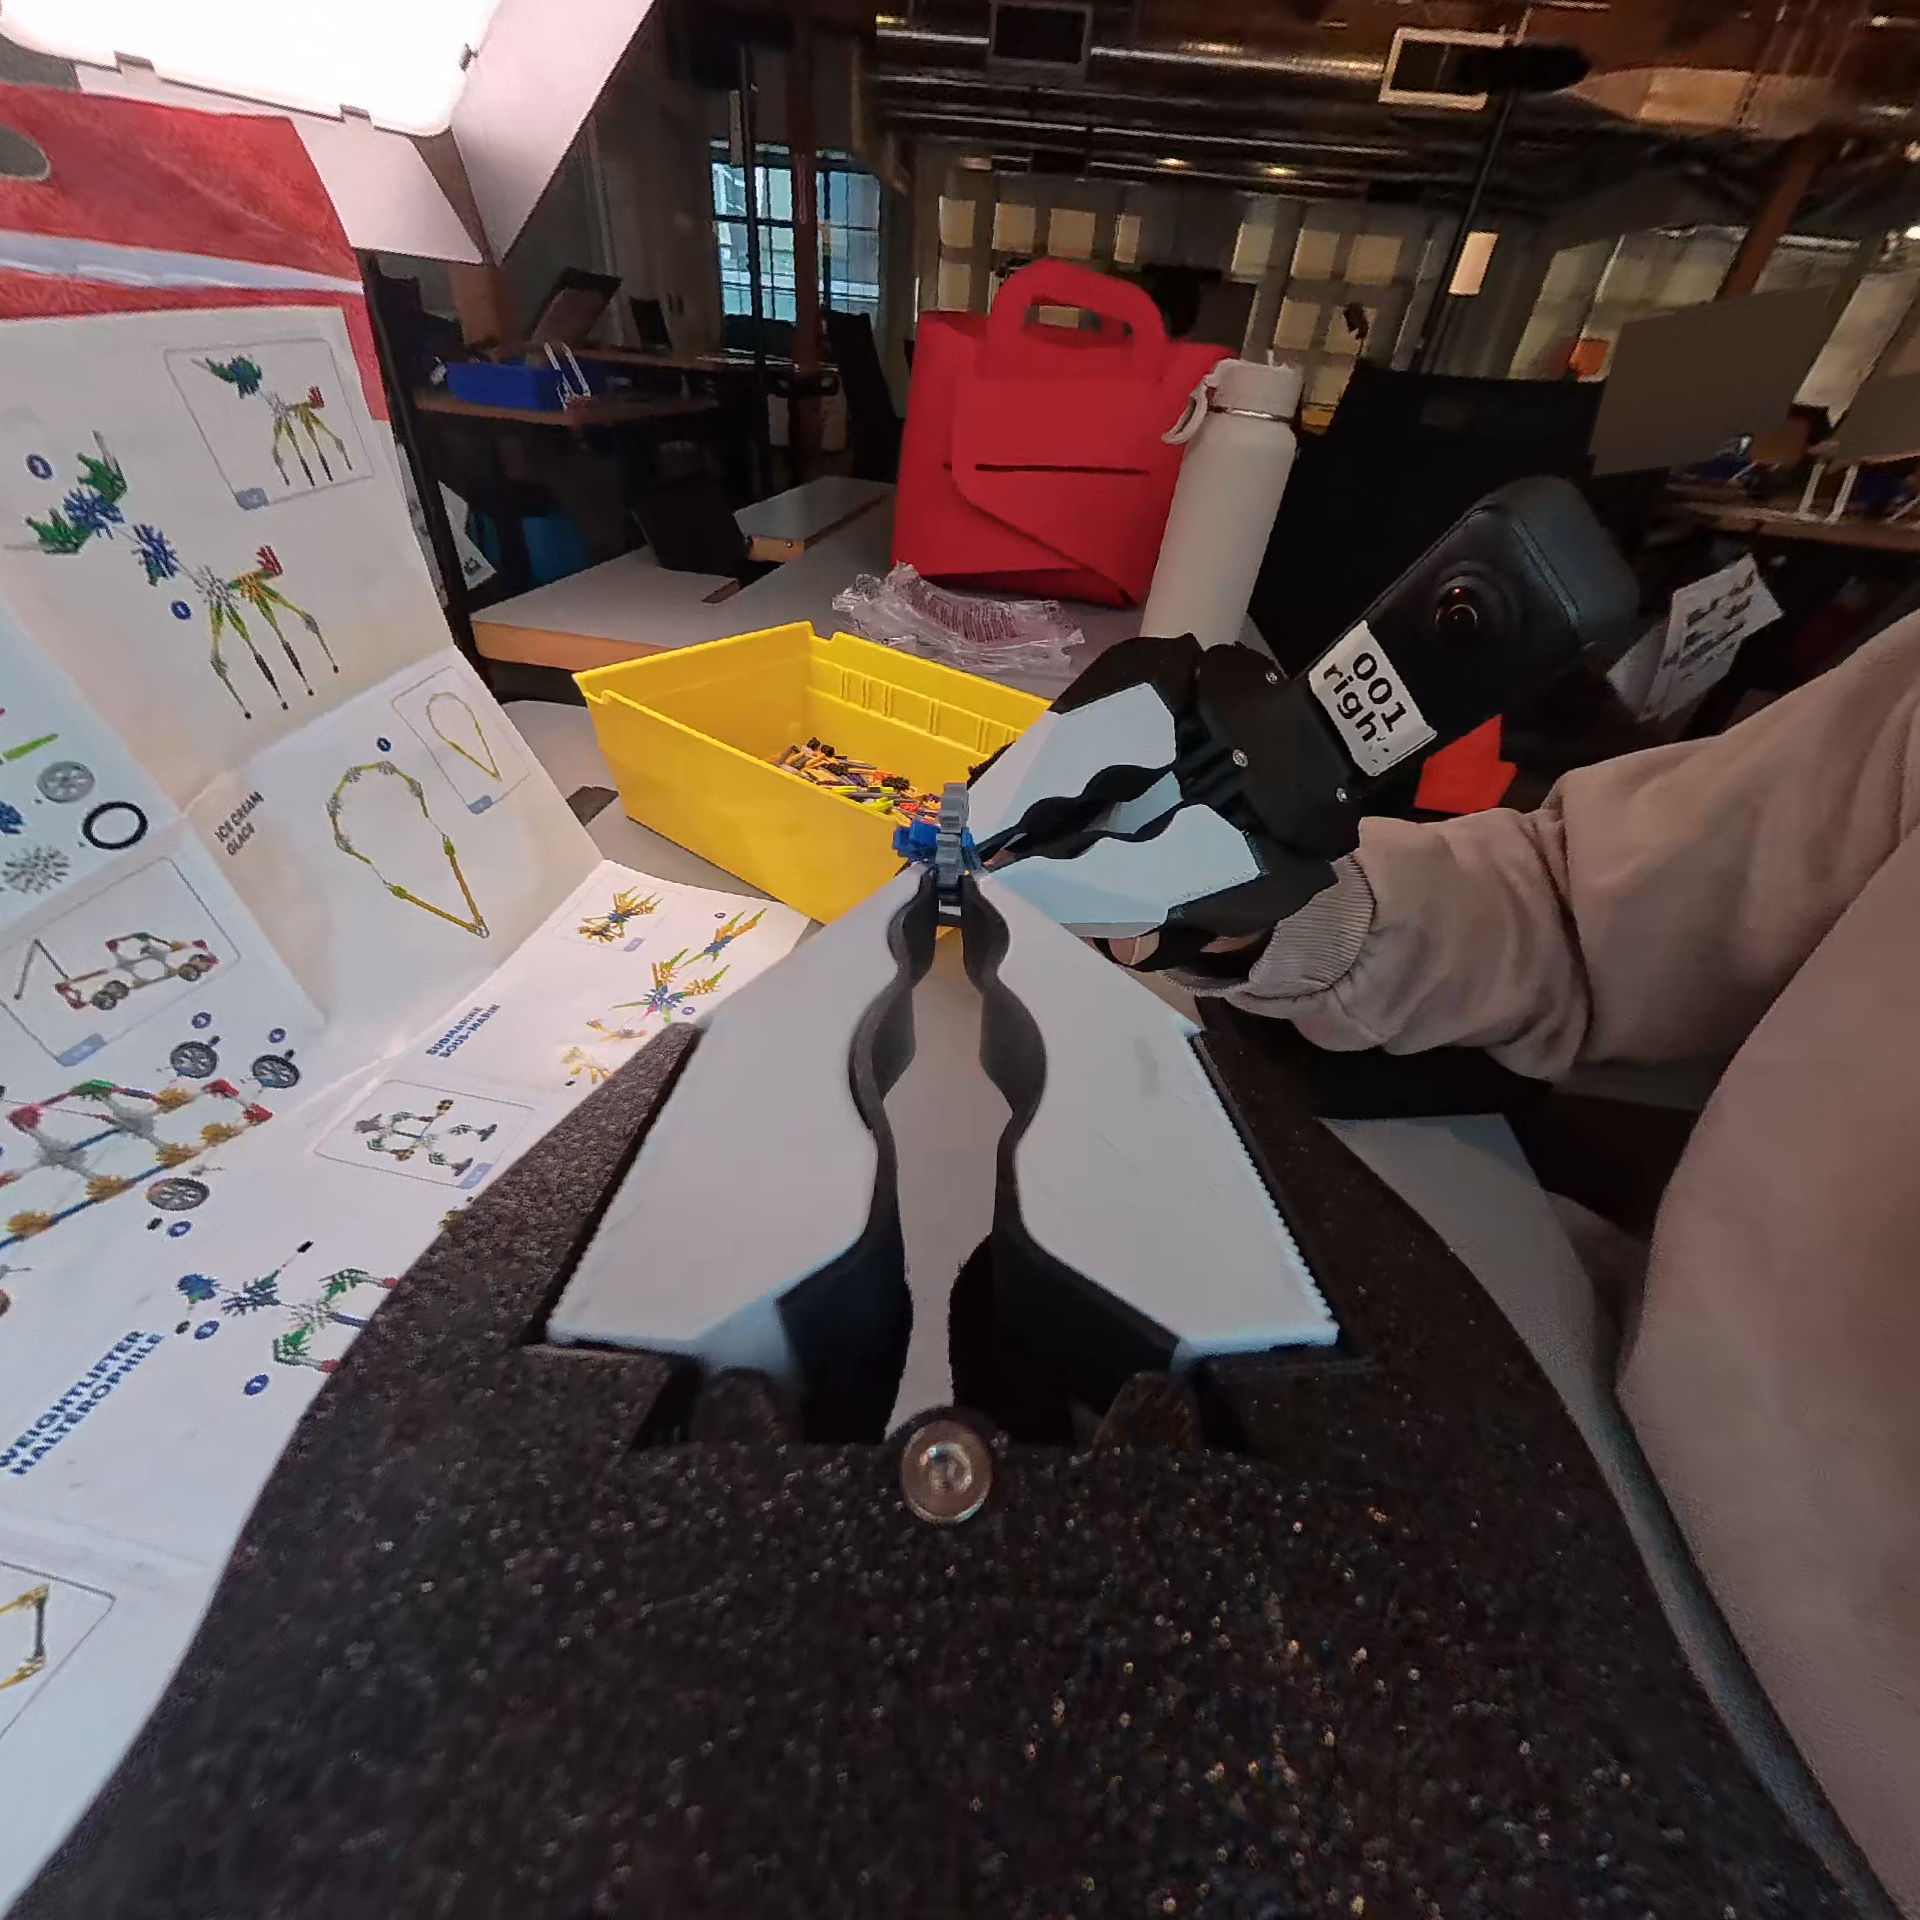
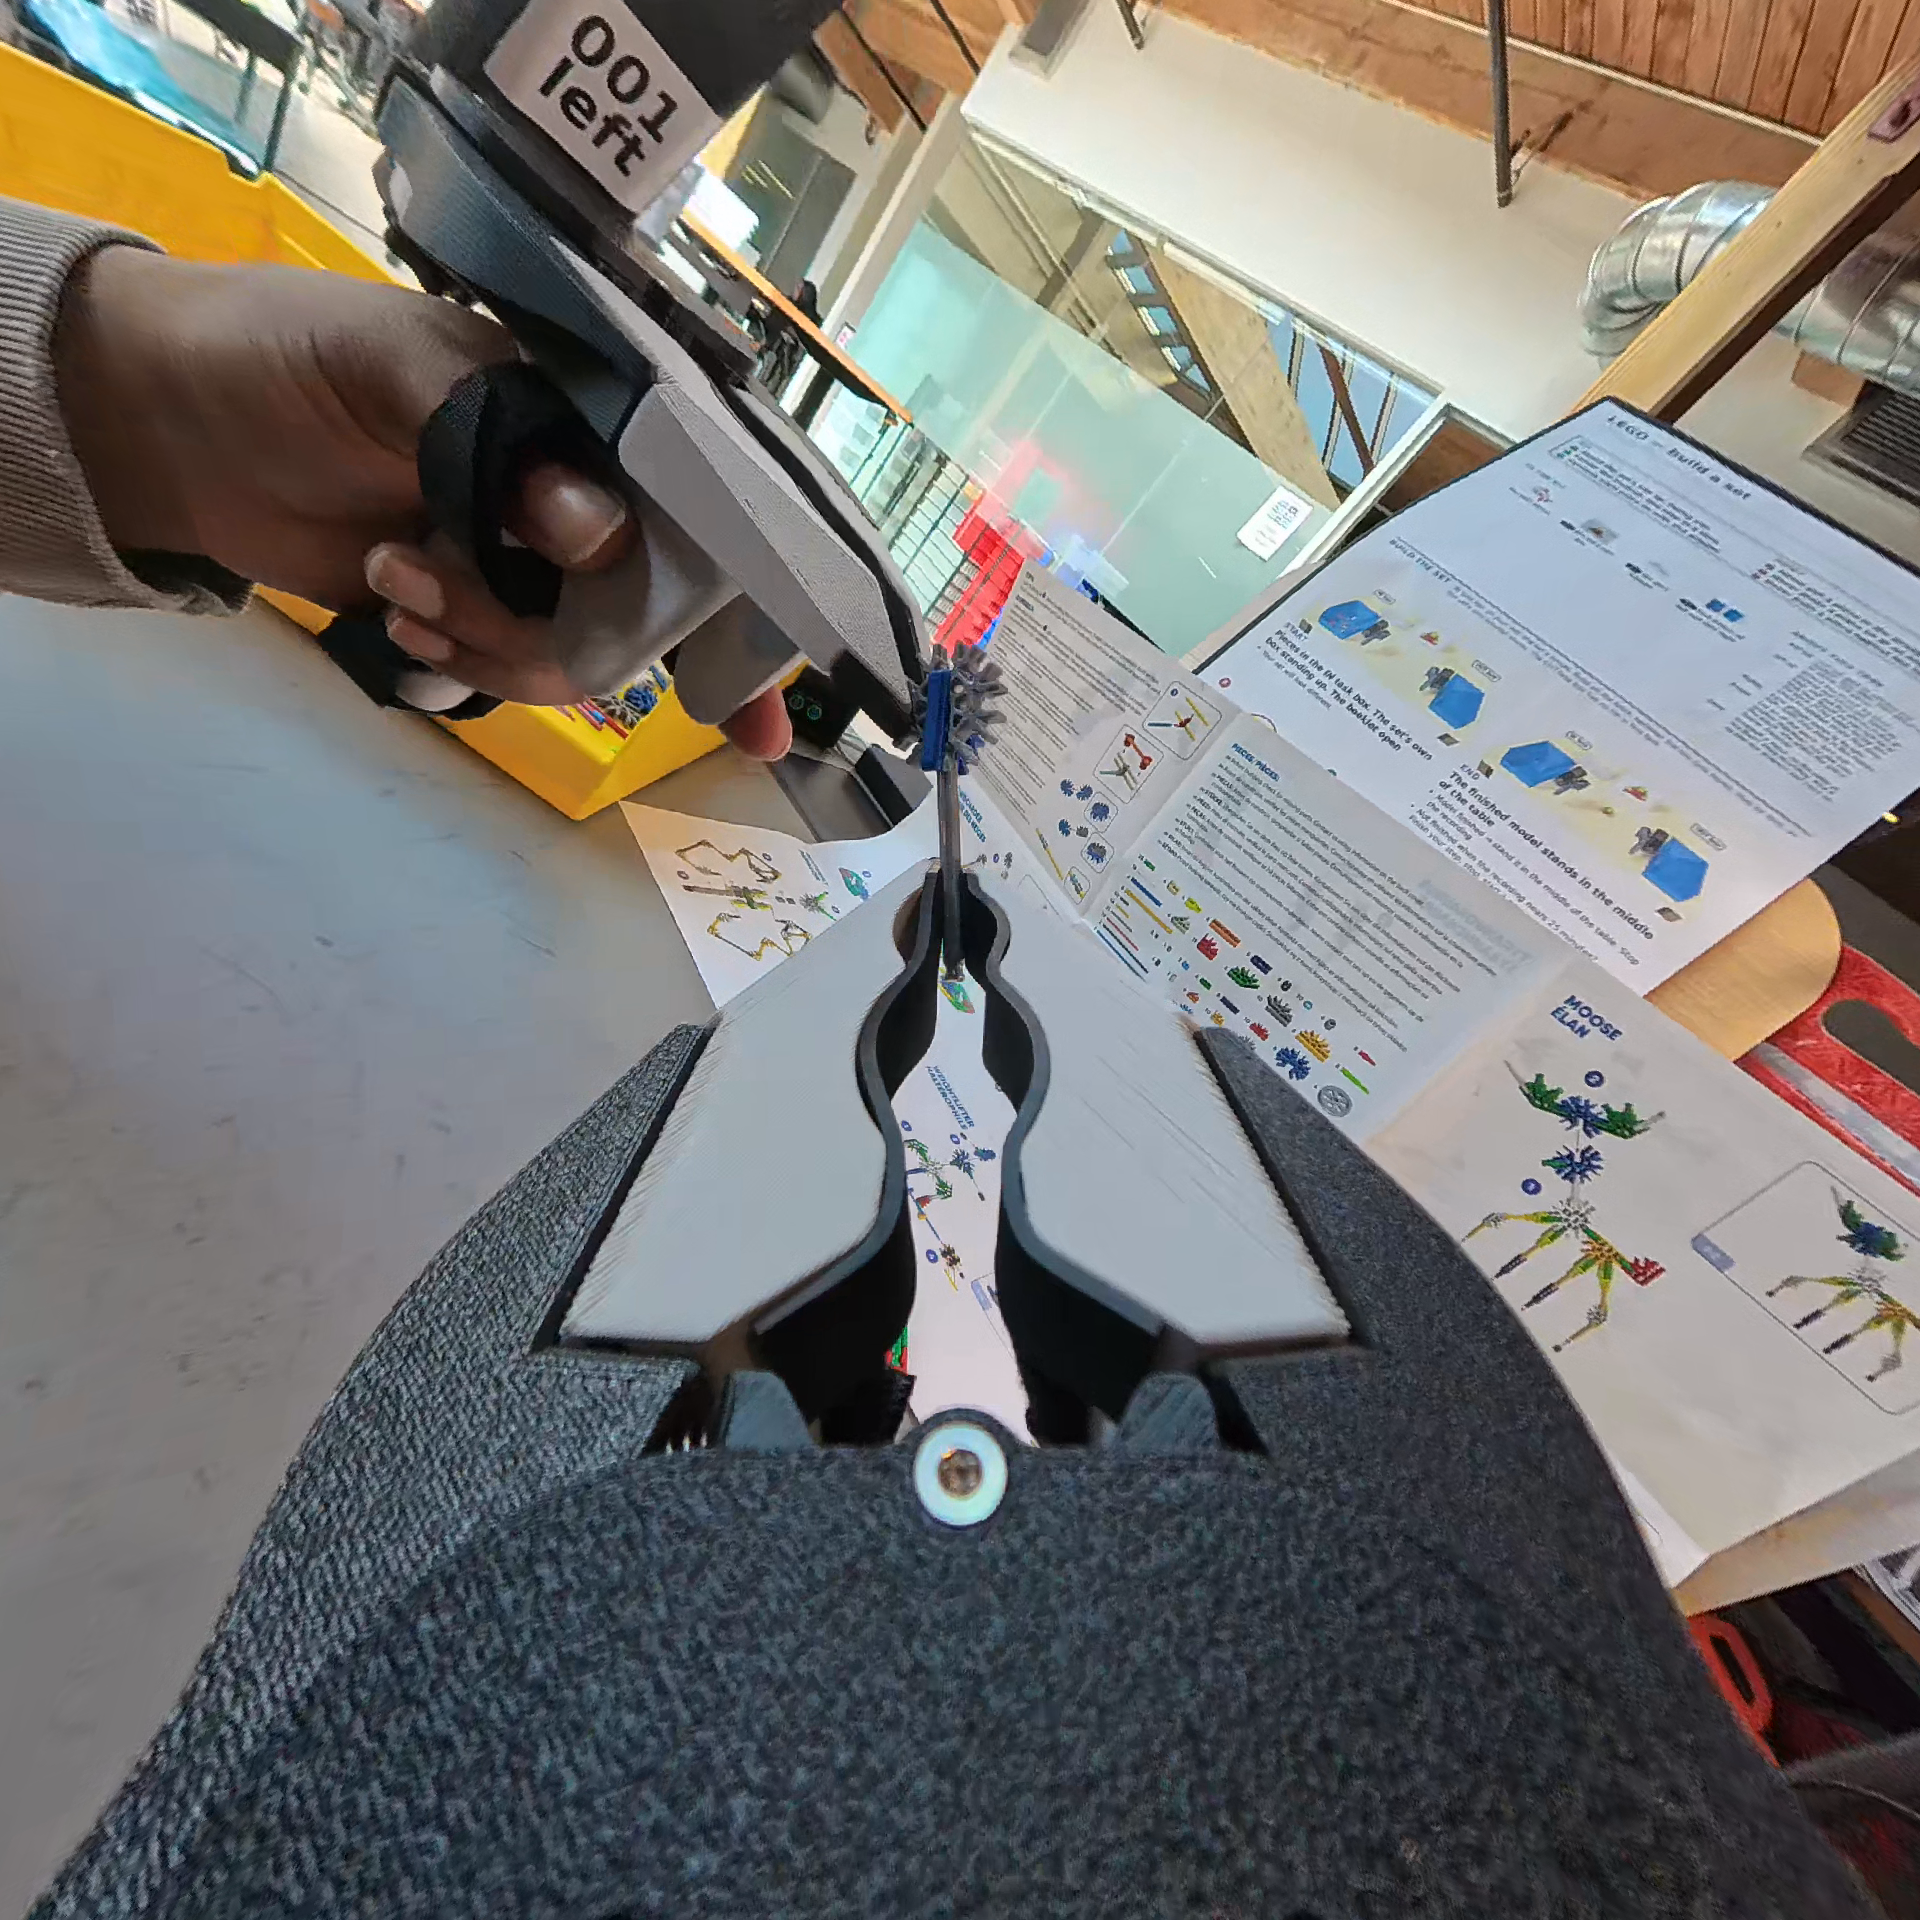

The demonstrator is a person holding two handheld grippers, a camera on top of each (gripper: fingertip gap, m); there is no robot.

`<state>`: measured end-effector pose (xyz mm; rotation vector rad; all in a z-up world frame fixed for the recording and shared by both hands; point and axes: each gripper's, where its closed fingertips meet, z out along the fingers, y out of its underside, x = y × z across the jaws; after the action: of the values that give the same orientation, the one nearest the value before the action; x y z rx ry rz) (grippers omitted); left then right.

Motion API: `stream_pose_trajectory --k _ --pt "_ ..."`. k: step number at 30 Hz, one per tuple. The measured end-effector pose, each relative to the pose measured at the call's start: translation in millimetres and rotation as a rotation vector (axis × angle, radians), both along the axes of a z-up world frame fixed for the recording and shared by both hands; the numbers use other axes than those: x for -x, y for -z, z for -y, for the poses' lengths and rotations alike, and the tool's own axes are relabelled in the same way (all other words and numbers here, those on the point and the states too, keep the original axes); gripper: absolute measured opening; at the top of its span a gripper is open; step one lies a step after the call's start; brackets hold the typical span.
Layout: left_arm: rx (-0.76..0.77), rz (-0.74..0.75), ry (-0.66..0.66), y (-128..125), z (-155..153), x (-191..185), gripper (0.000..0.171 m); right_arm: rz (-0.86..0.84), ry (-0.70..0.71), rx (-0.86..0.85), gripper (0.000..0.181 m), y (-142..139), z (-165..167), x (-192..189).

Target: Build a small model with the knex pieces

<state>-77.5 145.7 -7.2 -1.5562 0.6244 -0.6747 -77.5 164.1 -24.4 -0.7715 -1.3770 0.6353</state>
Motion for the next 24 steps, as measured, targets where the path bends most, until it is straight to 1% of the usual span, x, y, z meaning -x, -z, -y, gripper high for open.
stream_pose_trajectory --k 1,2,5,6,7,8,11,13,15,17,19,24 --pt "-0.035 -0.036 -0.003 -1.8 2.1 -2.7 0.002 -0.009 -0.013 -0.002 0.001 -1.0 1.1 -1.1" --pt "-0.088 -0.076 0.000 -4.8 5.7 -6.2 0.002 -0.019 -0.051 0.008 0.006 -2.5 5.4 -2.5" --pt "-0.234 -0.193 0.010 -11.7 16.7 -15.4 0.002 -0.036 -0.260 0.156 0.035 -13.0 28.2 -10.2" --pt "-0.274 -0.203 0.044 -14.2 23.1 -20.8 0.002 -0.054 -0.323 0.207 0.041 -19.9 35.3 -14.1" --pt "-0.311 -0.195 0.083 -17.5 30.3 -26.5 0.002 -0.077 -0.371 0.246 0.042 -27.2 41.1 -17.9" --pt "-0.331 -0.187 0.111 -19.4 35.2 -31.1 0.001 -0.093 -0.415 0.271 0.042 -32.7 47.2 -21.3" --pt "-0.352 -0.170 0.173 -19.6 43.9 -42.3 0.001 -0.089 -0.560 0.346 0.028 -39.6 69.9 -29.4" --pt "-0.356 -0.125 0.219 -22.9 50.5 -48.3 0.001 -0.122 -0.623 0.428 0.020 -47.2 75.7 -32.8" --pt "-0.351 -0.073 0.237 -28.8 54.0 -51.2 0.001 -0.161 -0.679 0.507 0.014 -55.1 76.6 -36.4" --pt "-0.359 -0.026 0.225 -36.2 55.4 -53.7 0.000 -0.205 -0.726 0.576 0.014 -61.9 77.1 -39.3" --pt "-0.363 0.026 0.216 -43.7 57.6 -55.2 0.000 -0.247 -0.758 0.627 0.013 -68.1 78.7 -41.2" --pt "-0.339 0.093 0.196 -49.8 55.5 -54.7 0.000 -0.287 -0.756 0.639 0.014 -70.7 74.5 -42.2"
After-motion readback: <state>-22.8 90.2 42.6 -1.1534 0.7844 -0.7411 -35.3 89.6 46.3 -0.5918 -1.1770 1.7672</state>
